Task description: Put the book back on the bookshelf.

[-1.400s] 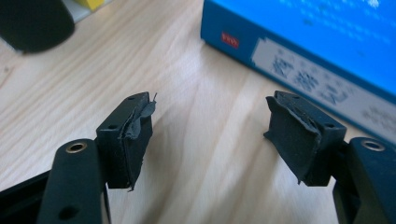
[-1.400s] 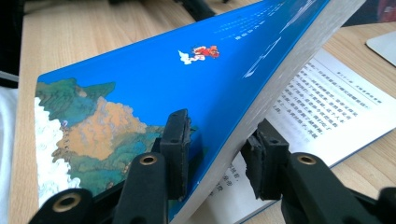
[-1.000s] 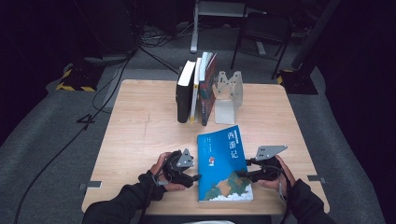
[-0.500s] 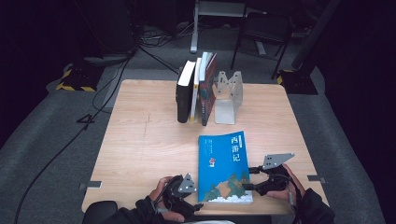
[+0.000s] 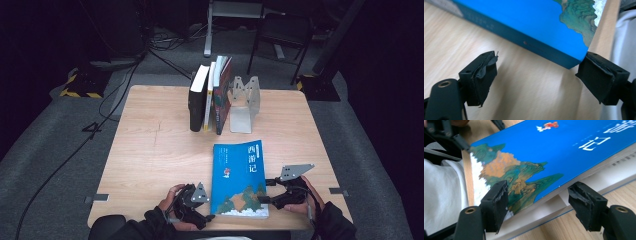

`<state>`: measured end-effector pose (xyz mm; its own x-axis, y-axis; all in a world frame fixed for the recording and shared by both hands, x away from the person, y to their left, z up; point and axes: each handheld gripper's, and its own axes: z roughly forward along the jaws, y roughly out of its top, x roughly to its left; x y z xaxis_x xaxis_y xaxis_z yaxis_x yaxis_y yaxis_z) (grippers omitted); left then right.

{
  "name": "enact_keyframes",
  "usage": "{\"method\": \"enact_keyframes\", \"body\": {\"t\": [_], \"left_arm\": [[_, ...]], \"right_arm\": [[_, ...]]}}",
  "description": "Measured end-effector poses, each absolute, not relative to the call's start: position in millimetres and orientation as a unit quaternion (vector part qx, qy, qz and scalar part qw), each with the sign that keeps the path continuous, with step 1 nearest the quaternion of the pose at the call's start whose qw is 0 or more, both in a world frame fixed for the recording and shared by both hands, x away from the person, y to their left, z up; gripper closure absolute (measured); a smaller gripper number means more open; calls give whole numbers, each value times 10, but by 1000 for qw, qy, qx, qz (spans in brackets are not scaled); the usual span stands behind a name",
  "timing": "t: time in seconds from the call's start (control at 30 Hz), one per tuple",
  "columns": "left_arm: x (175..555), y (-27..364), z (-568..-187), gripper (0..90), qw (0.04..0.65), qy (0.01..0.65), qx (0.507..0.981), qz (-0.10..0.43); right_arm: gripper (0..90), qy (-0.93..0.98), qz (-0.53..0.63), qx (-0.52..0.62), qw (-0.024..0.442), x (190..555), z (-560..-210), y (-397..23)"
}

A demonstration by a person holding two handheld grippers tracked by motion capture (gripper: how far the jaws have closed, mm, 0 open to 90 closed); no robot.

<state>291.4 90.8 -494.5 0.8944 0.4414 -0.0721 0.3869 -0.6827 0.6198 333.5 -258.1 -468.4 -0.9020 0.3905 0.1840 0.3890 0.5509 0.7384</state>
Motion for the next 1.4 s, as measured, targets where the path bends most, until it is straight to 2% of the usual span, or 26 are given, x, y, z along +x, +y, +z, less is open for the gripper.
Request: {"method": "enact_keyframes", "body": {"t": [0.4, 0.57, 0.67, 0.8, 0.9, 1.0, 1.13, 1.3, 1.4], "left_arm": [[3329, 1216, -4934, 159, 325, 239, 913, 68], [3503, 1349, -4934, 196, 320, 264, 904, 99], [3631, 1424, -4955, 178, 316, 285, 899, 105], [3729, 1449, -4958, 155, 315, 295, 895, 115], [3823, 1482, -4964, 156, 317, 304, 891, 117], [3890, 1505, -4968, 153, 317, 311, 888, 117], [3991, 1537, -4978, 110, 313, 320, 887, 114], [4034, 1539, -4976, 87, 311, 325, 885, 119], [4029, 1552, -4970, 118, 316, 321, 886, 112]], "right_arm": [[276, 879, 421, 222, -13, 3343, -4687, -2465], [295, 907, 377, 182, 51, 3251, -4662, -2444], [299, 906, 376, 180, 69, 3248, -4656, -2428], [288, 905, 361, 190, 119, 3255, -4682, -2397], [247, 898, 355, 200, 165, 3267, -4686, -2369], [227, 891, 359, 206, 187, 3283, -4676, -2352], [256, 880, 370, 170, 243, 3246, -4684, -2277], [242, 894, 344, 163, 236, 3293, -4748, -2167], [208, 895, 331, 170, 245, 3332, -4765, -2115]]}}
